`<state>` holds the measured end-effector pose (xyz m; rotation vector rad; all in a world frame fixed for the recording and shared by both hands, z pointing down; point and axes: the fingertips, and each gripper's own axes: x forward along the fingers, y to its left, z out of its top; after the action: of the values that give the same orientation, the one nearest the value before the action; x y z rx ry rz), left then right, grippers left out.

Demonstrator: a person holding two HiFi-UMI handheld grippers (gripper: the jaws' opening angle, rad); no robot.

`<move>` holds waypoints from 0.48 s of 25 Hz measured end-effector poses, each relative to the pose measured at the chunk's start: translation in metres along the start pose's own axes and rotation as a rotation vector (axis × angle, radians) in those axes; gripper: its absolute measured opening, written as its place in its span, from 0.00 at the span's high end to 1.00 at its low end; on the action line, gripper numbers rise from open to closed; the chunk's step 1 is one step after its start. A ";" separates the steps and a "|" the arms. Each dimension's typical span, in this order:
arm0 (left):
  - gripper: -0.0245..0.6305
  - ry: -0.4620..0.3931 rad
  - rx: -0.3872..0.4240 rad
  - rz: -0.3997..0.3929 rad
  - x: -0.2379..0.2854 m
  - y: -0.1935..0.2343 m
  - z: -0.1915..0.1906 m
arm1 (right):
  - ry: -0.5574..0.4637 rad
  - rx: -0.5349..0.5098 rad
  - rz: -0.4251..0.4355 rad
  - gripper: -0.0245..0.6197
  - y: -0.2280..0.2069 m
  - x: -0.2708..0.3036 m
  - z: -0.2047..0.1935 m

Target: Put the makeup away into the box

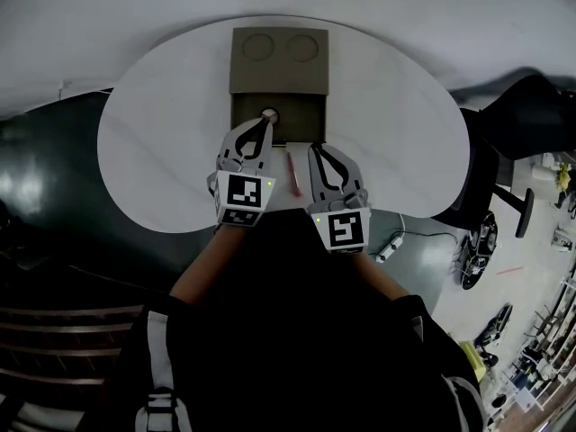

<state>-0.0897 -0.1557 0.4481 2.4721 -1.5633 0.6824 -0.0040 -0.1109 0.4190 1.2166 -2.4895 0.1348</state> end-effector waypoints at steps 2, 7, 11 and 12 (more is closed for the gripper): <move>0.95 -0.039 0.000 0.003 -0.012 -0.005 0.011 | -0.023 -0.006 -0.011 0.93 0.000 -0.009 0.006; 0.95 -0.099 0.001 0.006 -0.036 -0.023 0.029 | -0.116 -0.036 -0.045 0.93 -0.006 -0.030 0.016; 0.95 -0.109 -0.008 -0.006 -0.048 -0.040 0.033 | -0.159 -0.060 -0.070 0.93 -0.010 -0.045 0.017; 0.95 -0.113 -0.003 -0.008 -0.050 -0.044 0.034 | -0.161 -0.066 -0.077 0.93 -0.012 -0.048 0.018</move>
<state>-0.0589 -0.1069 0.4012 2.5548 -1.5896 0.5472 0.0271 -0.0867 0.3842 1.3420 -2.5550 -0.0676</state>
